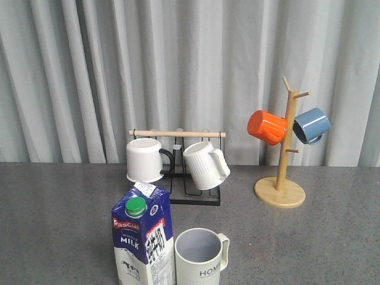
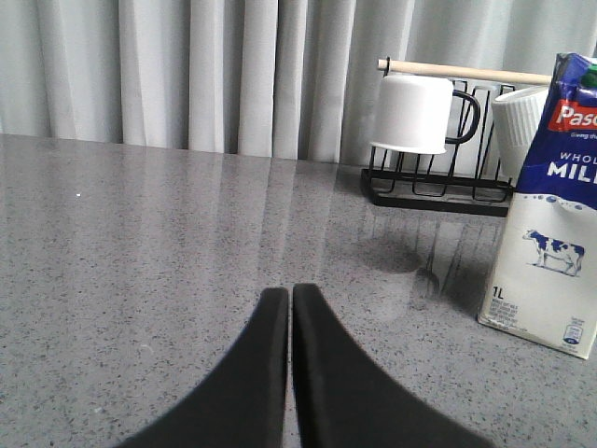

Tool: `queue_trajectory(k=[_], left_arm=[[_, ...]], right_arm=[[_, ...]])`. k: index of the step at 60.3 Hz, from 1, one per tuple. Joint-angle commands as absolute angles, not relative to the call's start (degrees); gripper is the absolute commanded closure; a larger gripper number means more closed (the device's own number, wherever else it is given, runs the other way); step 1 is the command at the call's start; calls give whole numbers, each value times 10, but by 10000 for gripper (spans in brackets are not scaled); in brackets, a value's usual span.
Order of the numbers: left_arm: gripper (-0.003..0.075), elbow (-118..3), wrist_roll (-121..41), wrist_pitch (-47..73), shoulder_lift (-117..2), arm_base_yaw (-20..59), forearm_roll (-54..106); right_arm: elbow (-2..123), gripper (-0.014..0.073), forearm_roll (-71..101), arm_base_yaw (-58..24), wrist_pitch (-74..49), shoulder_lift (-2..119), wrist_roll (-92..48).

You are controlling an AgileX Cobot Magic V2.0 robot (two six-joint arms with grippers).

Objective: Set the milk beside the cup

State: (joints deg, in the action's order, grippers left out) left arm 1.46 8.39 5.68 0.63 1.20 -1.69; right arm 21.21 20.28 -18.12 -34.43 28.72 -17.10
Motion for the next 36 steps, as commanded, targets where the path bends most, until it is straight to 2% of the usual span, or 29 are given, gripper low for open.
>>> queue_trajectory(k=[1,36], left_arm=[[728,29,88,12,14,11,-11],[728,29,88,12,14,11,-11]], right_arm=[[227,599,209,-179,-312,289,-172],[206,599,165,-178,-277,283,-182]])
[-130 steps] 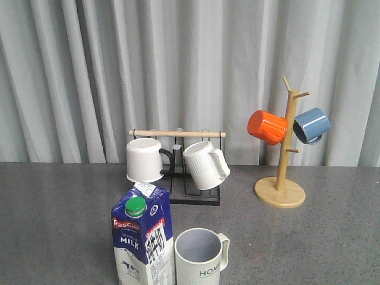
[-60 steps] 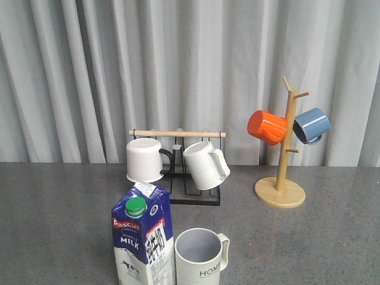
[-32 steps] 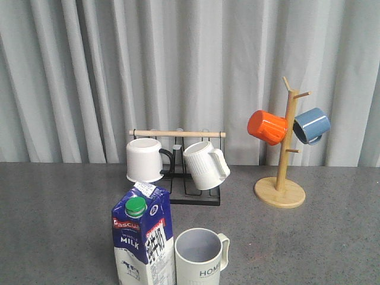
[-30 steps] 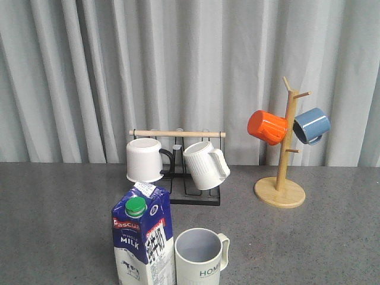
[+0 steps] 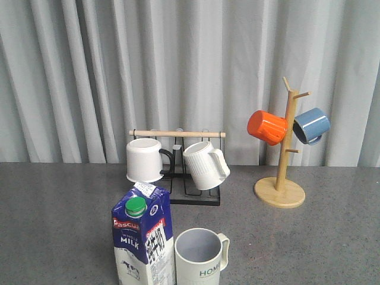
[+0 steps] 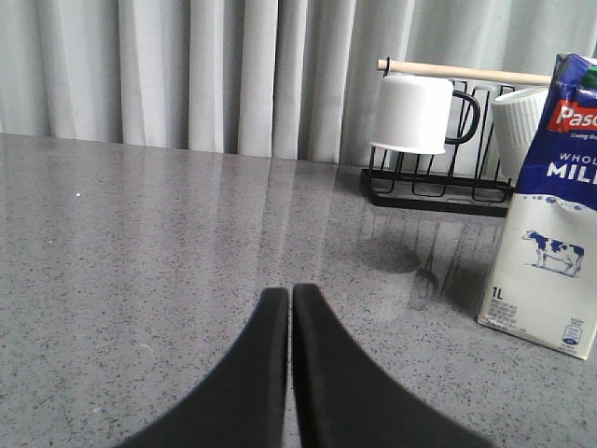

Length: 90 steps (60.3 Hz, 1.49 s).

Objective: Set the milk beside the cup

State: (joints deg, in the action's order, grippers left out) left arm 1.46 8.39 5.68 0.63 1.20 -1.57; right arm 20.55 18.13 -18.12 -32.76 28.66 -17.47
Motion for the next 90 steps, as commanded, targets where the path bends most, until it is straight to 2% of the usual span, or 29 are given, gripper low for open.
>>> queue_trajectory(k=[1,19,35,45,51,57,90], left_arm=[[728,29,88,12,14,11,-11],[727,29,88,12,14,11,-11],[727,29,88,12,14,11,-11],[727,29,88,12,14,11,-11],[727,29,88,12,14,11,-11],[727,29,88,12,14,11,-11],[727,29,88,12,14,11,-11]], right_arm=[[202,599,163,-178,-273,281,-182],[116,599,146,-97,-172,154,-148],[72,599,38,0,-157,26,-7],[21,599,-6,1,-80,-13,63],[-23,599,-5,-2,27,-12,66],[-21,599,-5,-2,59,-12,54],[-20,596,-9,-2,90,-12,57]])
